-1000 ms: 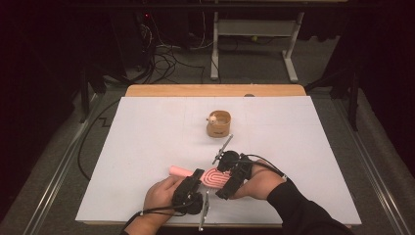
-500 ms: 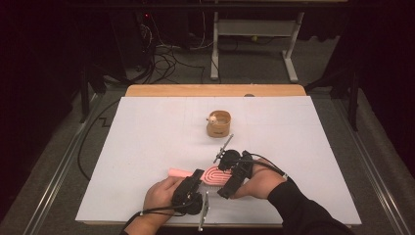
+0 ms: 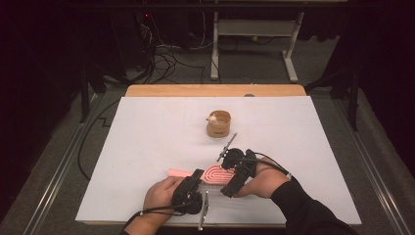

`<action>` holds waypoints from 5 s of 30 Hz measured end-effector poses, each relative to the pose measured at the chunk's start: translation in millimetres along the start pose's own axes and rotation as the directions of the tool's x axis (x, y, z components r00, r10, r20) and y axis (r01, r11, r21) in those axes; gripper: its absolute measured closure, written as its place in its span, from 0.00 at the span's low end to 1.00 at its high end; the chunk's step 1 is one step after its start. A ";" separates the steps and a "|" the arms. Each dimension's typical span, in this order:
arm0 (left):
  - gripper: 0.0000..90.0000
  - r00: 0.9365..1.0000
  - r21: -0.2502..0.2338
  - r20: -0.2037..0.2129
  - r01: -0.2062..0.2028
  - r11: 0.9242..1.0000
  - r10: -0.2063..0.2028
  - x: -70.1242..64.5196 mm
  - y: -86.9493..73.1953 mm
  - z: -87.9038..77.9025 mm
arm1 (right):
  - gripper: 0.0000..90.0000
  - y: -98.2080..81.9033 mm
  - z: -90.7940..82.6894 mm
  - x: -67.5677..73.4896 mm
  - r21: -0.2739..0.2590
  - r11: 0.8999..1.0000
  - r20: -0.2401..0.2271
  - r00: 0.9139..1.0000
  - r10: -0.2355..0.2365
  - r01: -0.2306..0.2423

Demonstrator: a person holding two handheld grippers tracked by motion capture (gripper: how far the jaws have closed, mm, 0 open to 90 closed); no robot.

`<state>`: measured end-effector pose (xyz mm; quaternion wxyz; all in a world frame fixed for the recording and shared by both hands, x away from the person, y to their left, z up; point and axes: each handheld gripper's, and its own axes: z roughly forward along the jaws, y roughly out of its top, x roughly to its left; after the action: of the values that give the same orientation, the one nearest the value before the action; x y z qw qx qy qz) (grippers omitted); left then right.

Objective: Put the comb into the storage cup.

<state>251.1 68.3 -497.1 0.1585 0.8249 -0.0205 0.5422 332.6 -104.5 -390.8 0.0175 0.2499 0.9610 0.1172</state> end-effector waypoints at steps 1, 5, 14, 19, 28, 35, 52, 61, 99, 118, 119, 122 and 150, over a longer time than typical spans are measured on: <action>0.87 1.000 0.001 0.001 0.001 1.000 -0.001 0.0 -0.1 0.1 | 0.00 -0.3 -0.2 -0.2 0.000 1.000 0.002 1.000 0.002 -0.002; 0.87 1.000 0.004 -0.001 0.008 1.000 -0.008 0.5 -1.4 0.5 | 0.00 -2.4 -1.5 -0.8 -0.001 1.000 0.011 1.000 0.001 -0.001; 0.87 1.000 0.018 0.002 0.029 0.999 -0.029 3.3 -6.1 2.5 | 0.00 -14.5 -12.1 -4.3 -0.011 1.000 0.032 0.999 0.010 -0.009; 0.87 0.999 0.020 -0.003 0.033 0.999 -0.033 3.7 -7.9 2.5 | 0.00 -22.5 -13.8 -6.0 -0.006 1.000 0.038 0.999 0.020 -0.020; 0.87 0.999 0.019 -0.008 0.044 0.999 -0.044 6.8 -11.5 2.1 | 0.00 -37.5 -11.5 -16.2 0.000 0.999 0.038 0.999 0.034 -0.034; 0.87 0.998 0.030 -0.010 0.058 0.998 -0.057 8.4 -15.3 3.0 | 0.01 -54.0 -5.9 -25.9 0.035 0.998 0.049 0.998 0.051 -0.053; 0.87 0.995 0.028 -0.012 0.096 0.995 -0.096 12.2 -19.8 3.1 | 0.00 -90.4 9.0 -44.4 0.073 0.991 0.069 0.992 0.104 -0.109; 0.86 0.983 0.019 0.009 0.185 0.983 -0.185 18.0 -25.1 3.5 | 0.00 -106.9 11.2 -47.7 -0.053 0.989 0.075 0.987 0.144 -0.140; 0.87 0.843 -0.019 0.138 0.527 0.849 -0.520 44.7 -46.6 -0.3 | 0.00 -162.9 30.2 -52.9 -0.692 0.653 -0.023 0.913 0.408 -0.308; 0.86 0.662 -0.056 0.270 0.736 0.675 -0.699 56.6 -59.4 -3.6 | 0.00 -176.4 24.4 -42.4 -0.817 0.533 0.050 0.895 0.444 -0.218; 0.87 0.654 -0.056 0.276 0.742 0.668 -0.704 57.2 -60.2 -3.6 | 0.00 -176.9 23.9 -42.2 -0.821 0.527 0.046 0.894 0.445 -0.220; 0.86 0.626 -0.059 0.297 0.766 0.641 -0.721 58.4 -62.4 -3.7 | 0.00 -178.2 22.5 -41.2 -0.827 0.523 0.056 0.895 0.443 -0.207; 0.86 0.392 -0.076 0.466 0.911 0.406 -0.793 59.6 -63.8 -1.3 | 0.00 -176.2 23.5 -36.4 -0.844 0.498 0.044 0.901 0.433 -0.198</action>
<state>287.6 137.4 -458.2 0.5420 0.7586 0.2959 0.2080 282.7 -266.4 -455.7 0.2306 0.3976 0.7202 0.5197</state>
